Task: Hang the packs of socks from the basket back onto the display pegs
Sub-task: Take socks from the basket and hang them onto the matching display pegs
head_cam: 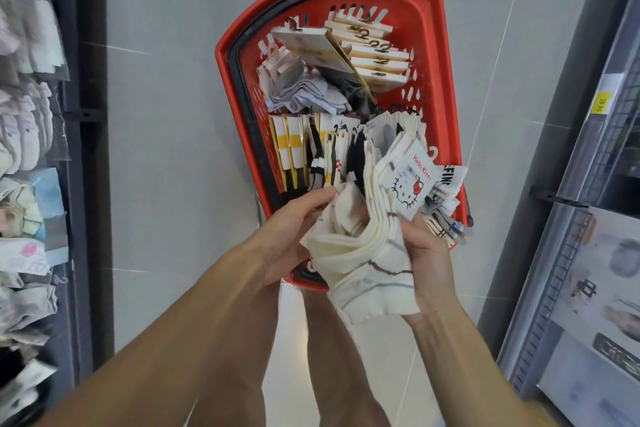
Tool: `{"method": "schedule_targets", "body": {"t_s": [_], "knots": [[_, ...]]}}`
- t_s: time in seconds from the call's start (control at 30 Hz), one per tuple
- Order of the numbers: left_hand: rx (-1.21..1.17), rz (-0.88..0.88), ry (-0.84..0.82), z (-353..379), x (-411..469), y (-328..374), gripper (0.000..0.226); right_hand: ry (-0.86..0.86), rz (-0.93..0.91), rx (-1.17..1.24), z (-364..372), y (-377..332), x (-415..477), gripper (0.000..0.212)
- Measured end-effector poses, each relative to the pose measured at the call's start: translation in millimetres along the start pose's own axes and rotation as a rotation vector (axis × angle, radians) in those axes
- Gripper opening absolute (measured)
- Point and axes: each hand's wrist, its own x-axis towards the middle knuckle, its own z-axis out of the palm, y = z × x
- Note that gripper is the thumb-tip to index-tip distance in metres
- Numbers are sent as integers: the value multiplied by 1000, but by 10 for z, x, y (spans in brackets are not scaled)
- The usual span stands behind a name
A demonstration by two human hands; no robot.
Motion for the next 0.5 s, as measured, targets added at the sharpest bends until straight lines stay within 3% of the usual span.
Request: {"method": "schedule_targets", "body": {"t_s": [0.13,0.27,0.37,0.5], "knots": [[6,-54,-2,2,-17,-143,29,184,-45,-17,-76,154,-179,50],[185,-90,173,-64,-13,-240,55,270,-48,17,-146,213,-358,58],[399,-14,288,-103,-40,-249,53,150,5,-16,-178,195,-546,56],[783,158,330,-62,-140,-110,31,-101,88,-477,-143,142,-734,45]]}}
